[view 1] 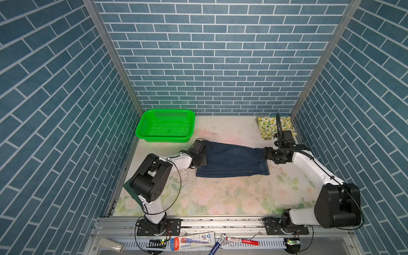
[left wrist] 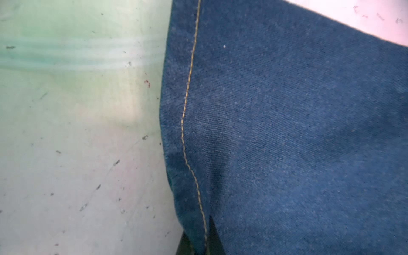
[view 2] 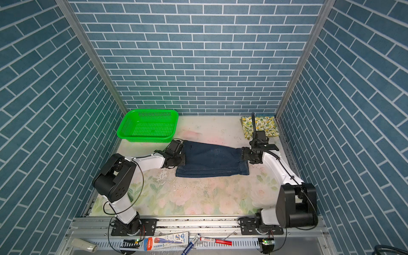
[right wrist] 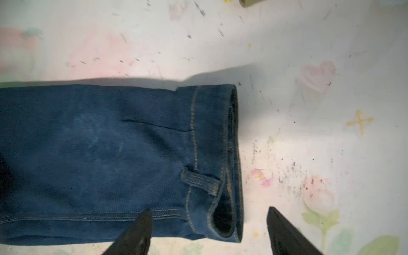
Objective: Fold and stack skirts
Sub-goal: Rotate the skirt at the center of the table, then fold the skirt at the center of the table.
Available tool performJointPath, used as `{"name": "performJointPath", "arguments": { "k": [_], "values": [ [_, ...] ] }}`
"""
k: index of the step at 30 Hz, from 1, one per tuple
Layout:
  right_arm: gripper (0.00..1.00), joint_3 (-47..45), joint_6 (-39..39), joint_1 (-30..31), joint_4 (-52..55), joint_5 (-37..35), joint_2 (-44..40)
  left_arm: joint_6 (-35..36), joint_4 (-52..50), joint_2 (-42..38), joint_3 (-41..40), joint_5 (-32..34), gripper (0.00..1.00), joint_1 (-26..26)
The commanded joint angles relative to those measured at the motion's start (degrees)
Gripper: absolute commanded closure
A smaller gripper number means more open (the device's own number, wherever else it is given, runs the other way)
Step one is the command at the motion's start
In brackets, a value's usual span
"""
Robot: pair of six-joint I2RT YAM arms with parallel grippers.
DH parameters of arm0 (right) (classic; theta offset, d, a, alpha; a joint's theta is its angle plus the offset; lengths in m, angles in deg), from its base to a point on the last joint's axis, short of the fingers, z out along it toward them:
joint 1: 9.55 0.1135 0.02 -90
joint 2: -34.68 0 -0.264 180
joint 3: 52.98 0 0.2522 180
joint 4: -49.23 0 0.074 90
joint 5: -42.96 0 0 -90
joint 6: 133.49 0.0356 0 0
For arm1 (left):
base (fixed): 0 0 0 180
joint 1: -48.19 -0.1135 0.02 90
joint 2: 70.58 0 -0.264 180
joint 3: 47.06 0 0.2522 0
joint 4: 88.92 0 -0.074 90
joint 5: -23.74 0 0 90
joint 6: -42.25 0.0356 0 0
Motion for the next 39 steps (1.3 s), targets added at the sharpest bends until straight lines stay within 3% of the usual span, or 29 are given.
{"name": "performJointPath", "arguments": {
  "k": [1,11,17,25,27,37,39],
  "values": [
    [0.17,-1.9,2.0,2.0,1.8,1.4,0.3,-0.7,-5.9,1.6,-4.4,0.3,1.00,-0.6],
    [0.16,-2.8,4.2,-1.8,-3.7,4.8,9.3,0.0,-6.2,-2.0,-6.8,0.1,1.00,-2.8],
    [0.18,-3.6,3.6,-2.5,-8.5,10.1,14.5,0.1,-6.0,-1.7,-6.9,-0.7,1.00,-3.3],
    [0.24,-5.0,3.5,-4.4,-11.4,11.9,20.3,0.4,-6.2,-1.4,-6.3,-1.0,1.00,-3.4],
    [0.30,-4.9,3.4,-4.9,-11.0,11.6,20.5,0.5,-6.3,-1.3,-6.1,-1.1,1.00,-3.5],
    [1.00,-2.7,1.8,-3.3,-11.0,16.0,22.2,-0.2,-5.3,0.1,-5.2,-3.1,1.00,-3.5],
    [1.00,-2.6,2.1,-3.0,-10.8,14.6,21.6,-0.3,-5.2,0.1,-5.3,-3.2,1.00,-3.5]
  ]
}}
